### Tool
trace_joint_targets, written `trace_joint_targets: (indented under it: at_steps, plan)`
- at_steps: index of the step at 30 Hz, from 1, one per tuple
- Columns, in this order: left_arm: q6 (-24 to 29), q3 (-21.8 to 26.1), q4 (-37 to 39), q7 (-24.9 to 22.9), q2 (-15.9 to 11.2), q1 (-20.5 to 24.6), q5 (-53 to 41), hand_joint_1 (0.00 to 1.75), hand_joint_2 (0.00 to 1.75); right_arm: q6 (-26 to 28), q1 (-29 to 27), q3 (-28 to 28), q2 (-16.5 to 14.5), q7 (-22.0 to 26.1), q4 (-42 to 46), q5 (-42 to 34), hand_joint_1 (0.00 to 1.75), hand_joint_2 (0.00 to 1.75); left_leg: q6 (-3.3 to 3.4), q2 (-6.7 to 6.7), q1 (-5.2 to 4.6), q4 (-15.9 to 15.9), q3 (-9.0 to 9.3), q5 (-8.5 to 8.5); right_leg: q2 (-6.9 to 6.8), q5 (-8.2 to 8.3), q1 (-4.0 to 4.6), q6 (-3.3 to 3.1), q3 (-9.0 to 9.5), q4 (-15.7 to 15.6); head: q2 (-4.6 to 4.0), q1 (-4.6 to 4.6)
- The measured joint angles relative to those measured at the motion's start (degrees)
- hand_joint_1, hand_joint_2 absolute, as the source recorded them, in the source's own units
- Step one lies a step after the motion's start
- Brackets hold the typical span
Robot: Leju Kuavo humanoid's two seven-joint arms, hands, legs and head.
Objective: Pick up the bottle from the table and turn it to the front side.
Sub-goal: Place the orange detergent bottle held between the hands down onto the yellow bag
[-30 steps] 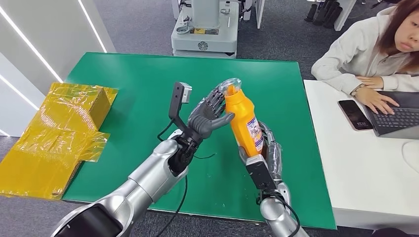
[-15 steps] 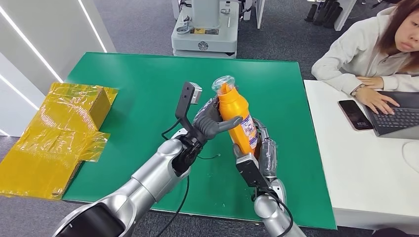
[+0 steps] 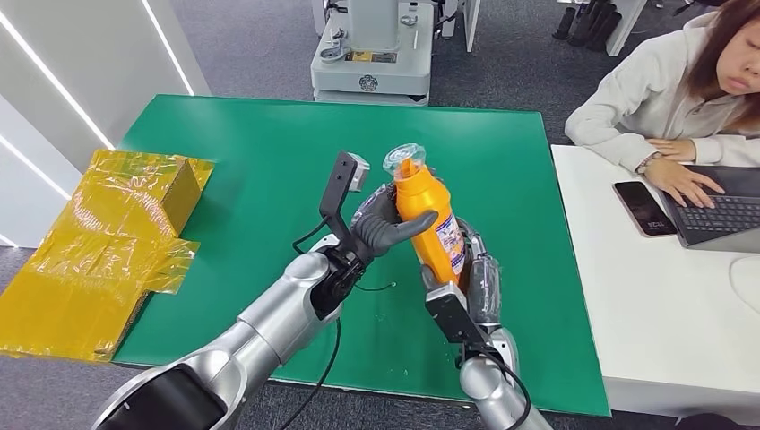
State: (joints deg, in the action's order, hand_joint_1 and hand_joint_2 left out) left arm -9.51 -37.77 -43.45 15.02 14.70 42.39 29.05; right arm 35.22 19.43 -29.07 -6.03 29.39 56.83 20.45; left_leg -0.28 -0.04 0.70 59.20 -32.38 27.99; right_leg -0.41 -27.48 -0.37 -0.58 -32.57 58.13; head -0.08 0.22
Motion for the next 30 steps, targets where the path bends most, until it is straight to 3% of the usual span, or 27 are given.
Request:
trace_joint_targets:
  at_steps: [3,7,13,23,27,30]
  plan:
    - [-0.58,0.00,0.00,-0.02,-0.13,-0.04,0.72,1.75,1.75,-0.11,-0.15,0.00,0.00,0.02,0.07,-0.07,1.75,1.75,0.00,0.00,0.00,0.00,0.00,0.00,0.00,0.00,0.00,0.00,0.00,0.00,0.00,0.00]
    - [-0.89,0.00,0.00,0.23,-0.31,-0.05,0.83,1.75,1.75,-0.63,-0.16,0.00,0.00,0.03,0.12,-0.70,0.00,1.75,0.00,0.00,0.00,0.00,0.00,0.00,0.00,0.00,0.00,0.00,0.00,0.00,-0.01,0.00]
    - [2.11,0.01,-0.69,3.60,-1.91,-0.29,-3.09,1.75,1.75,-3.93,-0.96,0.60,0.28,0.25,1.57,-6.23,0.00,1.75,0.00,0.03,0.00,0.00,0.00,0.00,0.02,0.00,0.00,0.00,0.00,0.00,0.00,0.00]
    - [8.14,3.84,-3.04,7.30,-9.54,-1.54,-12.92,1.75,1.75,-8.25,-9.11,2.56,2.57,0.89,12.16,-12.33,0.00,1.75,0.00,0.03,0.02,-0.06,-0.01,0.00,0.03,-0.02,0.01,-0.01,-0.03,0.02,0.00,-0.01]
    - [15.64,4.67,-4.91,10.27,-12.12,-2.34,-24.68,1.75,1.75,-8.91,-11.96,2.86,3.34,1.24,16.70,-12.86,0.00,1.75,0.00,0.03,0.01,-0.06,-0.01,0.00,0.02,-0.02,0.01,-0.01,-0.04,0.01,0.00,-0.01]
    - [25.86,4.72,-6.41,11.00,-13.73,-2.63,-39.28,1.75,1.75,-8.93,-13.78,2.86,3.78,1.49,19.79,-12.59,0.00,1.75,0.00,0.03,0.01,-0.06,-0.02,0.00,0.02,-0.02,0.01,-0.01,-0.04,0.01,-0.01,0.01]
